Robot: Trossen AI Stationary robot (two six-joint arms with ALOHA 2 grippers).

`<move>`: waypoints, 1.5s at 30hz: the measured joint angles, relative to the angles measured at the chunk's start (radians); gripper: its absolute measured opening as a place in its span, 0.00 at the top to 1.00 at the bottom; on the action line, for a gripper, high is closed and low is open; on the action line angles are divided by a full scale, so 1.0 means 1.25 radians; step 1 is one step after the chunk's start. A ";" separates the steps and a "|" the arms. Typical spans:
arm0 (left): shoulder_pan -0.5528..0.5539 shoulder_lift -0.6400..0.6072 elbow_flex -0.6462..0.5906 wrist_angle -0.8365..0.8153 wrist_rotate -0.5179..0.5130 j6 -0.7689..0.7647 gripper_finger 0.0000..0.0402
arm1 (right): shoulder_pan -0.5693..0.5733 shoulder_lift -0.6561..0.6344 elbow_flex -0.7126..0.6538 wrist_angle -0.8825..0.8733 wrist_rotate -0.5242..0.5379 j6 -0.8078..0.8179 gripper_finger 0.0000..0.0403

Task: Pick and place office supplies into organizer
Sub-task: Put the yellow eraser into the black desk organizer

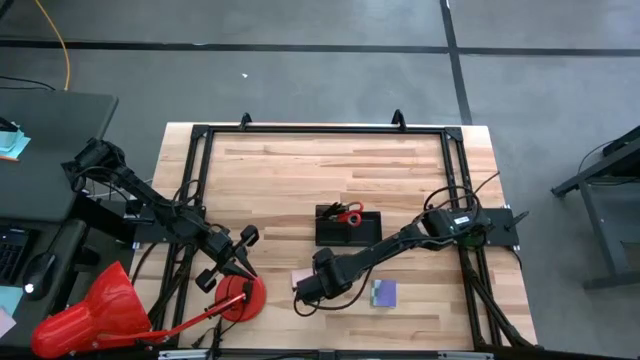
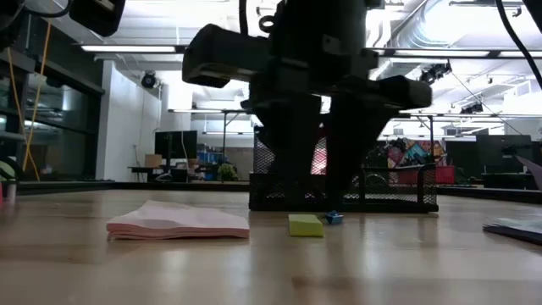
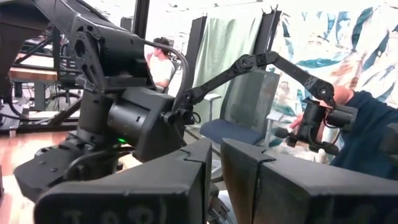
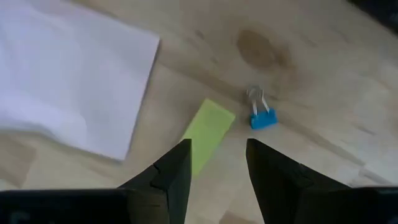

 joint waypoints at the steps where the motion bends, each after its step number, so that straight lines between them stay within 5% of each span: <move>1: 0.000 0.000 0.000 0.000 0.000 0.000 0.93 | -0.001 0.000 -0.001 0.001 0.006 0.003 0.64; 17: 0.000 0.000 0.000 0.001 0.000 0.000 0.93 | 0.000 -0.002 -0.007 0.053 0.015 -0.013 0.43; 45: 0.000 0.000 -0.001 0.000 0.000 0.000 0.93 | 0.004 -0.006 -0.076 0.120 -0.023 0.011 0.56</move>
